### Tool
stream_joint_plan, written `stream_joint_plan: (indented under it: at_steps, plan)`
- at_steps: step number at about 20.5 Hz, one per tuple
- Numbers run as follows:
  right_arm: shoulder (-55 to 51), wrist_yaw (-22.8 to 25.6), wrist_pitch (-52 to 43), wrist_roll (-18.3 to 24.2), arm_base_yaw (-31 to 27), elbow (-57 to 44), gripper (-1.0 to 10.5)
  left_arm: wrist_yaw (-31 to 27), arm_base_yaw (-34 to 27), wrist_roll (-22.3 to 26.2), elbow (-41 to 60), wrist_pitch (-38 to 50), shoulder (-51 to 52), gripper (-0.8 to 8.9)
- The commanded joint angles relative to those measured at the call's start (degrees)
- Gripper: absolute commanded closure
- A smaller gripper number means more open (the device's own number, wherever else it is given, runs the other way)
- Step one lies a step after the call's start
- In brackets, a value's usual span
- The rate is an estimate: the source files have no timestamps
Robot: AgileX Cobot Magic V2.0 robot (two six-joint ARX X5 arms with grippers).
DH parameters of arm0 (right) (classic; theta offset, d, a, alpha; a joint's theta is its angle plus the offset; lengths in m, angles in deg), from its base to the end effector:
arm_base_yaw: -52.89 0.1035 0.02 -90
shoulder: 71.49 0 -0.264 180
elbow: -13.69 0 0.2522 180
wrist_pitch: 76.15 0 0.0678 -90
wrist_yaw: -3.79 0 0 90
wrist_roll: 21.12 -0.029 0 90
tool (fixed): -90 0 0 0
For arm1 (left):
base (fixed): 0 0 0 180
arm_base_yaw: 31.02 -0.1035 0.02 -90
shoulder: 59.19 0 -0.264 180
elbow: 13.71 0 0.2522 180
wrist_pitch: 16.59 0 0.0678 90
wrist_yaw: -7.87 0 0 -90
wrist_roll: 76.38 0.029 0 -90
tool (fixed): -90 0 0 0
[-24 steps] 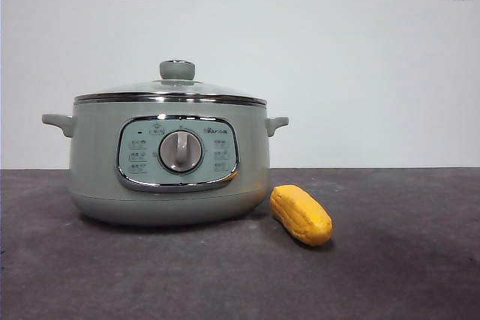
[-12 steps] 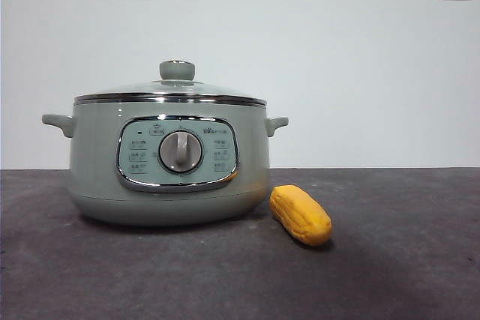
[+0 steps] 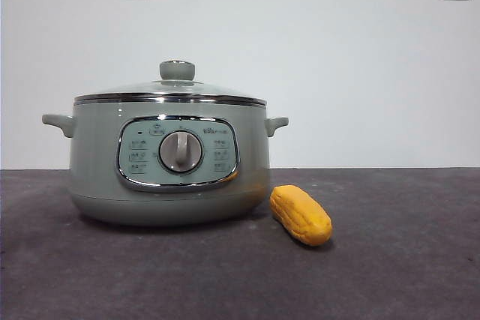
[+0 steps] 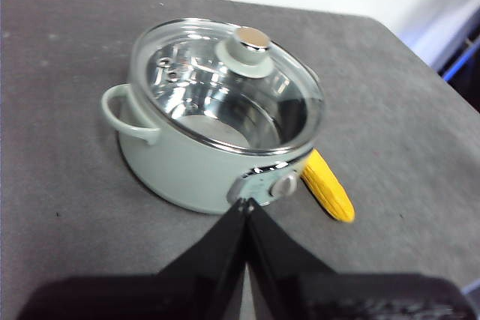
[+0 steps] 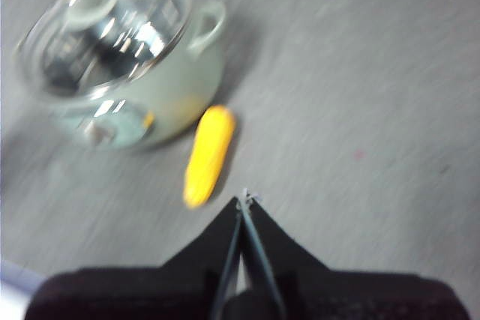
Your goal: Pick up the corn,open the lid,put the corn in the pot,close the lid
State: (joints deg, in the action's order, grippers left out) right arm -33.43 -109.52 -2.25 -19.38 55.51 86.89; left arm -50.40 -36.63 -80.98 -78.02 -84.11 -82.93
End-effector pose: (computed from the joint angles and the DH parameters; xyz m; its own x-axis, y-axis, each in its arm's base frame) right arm 0.0914 0.0157 0.3523 0.6973 0.4280 -0.5750 -0.3690 0.9020 0.2239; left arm 0.0536 -0.0101 0.3319 0.8060 -0.4493 -0.3855 0.3460 0.8859 -0.3091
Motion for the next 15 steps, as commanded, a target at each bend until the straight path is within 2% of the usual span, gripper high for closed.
stream_joint_plan:
  at_steps: [1,6,8,9,10,12,14,15]
  plan:
    - [2.19,-1.73,3.65,3.08,0.0,2.71,9.6,0.2,1.18,4.02,-4.0,-3.28,-2.45,8.2]
    - [3.37,-1.84,5.05,3.45,0.02,4.09,9.6,0.37,2.69,4.7,-6.23,-5.22,-5.55,8.18]
    - [3.41,-1.86,4.87,3.43,0.02,4.15,9.4,2.97,2.71,4.42,-6.23,-5.6,-6.54,8.09]
    - [3.41,-1.86,4.61,3.41,0.02,4.15,9.4,4.5,2.71,3.67,-6.23,-5.44,-6.99,7.58]
    - [3.41,-1.86,4.46,3.39,0.02,4.17,8.8,5.38,2.71,3.08,-6.25,-5.25,-7.45,5.98]
    - [3.41,-1.99,4.39,3.1,0.02,4.17,6.3,5.9,2.71,3.08,-6.25,-5.31,-8.48,2.66]
    - [3.43,-3.3,4.37,2.89,0.02,4.17,3.9,7.41,2.71,3.13,-6.25,-5.31,-9.38,2.38]
    - [3.52,-3.91,4.37,2.89,0.02,4.17,3.8,8.31,2.71,3.13,-6.25,-5.27,-9.75,2.38]
